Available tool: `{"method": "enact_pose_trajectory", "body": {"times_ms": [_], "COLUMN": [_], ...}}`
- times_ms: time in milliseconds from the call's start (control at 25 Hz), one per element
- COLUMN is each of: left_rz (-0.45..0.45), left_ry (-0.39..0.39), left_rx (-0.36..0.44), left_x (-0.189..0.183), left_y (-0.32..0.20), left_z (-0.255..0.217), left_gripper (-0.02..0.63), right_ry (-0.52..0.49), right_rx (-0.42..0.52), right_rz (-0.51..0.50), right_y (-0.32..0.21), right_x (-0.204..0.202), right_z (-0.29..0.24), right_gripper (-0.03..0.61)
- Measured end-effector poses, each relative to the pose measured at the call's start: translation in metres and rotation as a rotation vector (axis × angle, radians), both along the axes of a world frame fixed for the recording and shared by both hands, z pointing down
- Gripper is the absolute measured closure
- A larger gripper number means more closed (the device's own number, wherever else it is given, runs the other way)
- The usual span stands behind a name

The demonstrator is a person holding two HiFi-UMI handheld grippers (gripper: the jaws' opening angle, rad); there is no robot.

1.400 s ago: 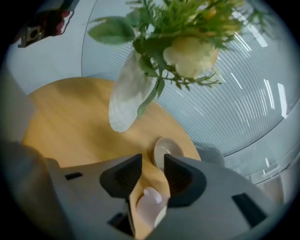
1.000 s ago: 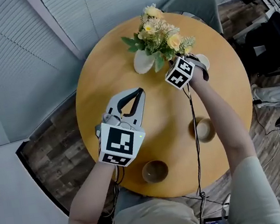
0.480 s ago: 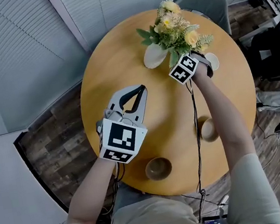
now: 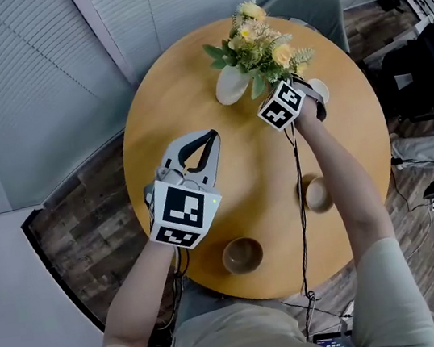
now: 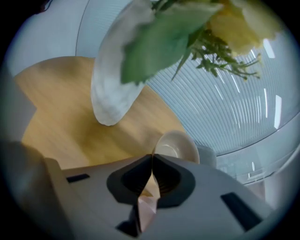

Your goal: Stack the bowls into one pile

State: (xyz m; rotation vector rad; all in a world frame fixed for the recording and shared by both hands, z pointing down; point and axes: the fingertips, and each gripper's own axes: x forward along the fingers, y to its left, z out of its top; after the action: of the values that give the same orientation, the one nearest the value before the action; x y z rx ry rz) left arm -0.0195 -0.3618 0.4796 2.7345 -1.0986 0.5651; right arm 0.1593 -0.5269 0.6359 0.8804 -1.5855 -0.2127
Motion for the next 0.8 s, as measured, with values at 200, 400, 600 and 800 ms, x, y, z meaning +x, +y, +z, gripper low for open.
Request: {"method": "enact_pose_trajectory", "body": {"times_ms": [200, 400, 600, 800], "left_rz": [0.009, 0.022, 0.034, 0.027], "left_ry": [-0.008, -0.015, -0.024, -0.007], "left_rx": [0.025, 0.068, 0.133, 0.184], "left_x": [0.007, 0.014, 0.015, 0.014], "left_y": [0.01, 0.022, 0.028, 0.035], "left_z": [-0.021, -0.05, -0.085, -0.123], "left_gripper": [0.594, 0.594, 0.594, 0.594], "right_ry": [0.021, 0.014, -0.085, -0.205], "right_rx": [0.026, 0.066, 0.094, 0.157], "right_rz": [0.004, 0.025, 0.08, 0.113], "right_y": [0.009, 0.02, 0.039, 0.063], "right_x": [0.012, 0.027, 0.037, 0.044], "right_z": [-0.031, -0.072, -0.123, -0.188], "right_gripper": [0.543, 0.543, 0.543, 0.543]}}
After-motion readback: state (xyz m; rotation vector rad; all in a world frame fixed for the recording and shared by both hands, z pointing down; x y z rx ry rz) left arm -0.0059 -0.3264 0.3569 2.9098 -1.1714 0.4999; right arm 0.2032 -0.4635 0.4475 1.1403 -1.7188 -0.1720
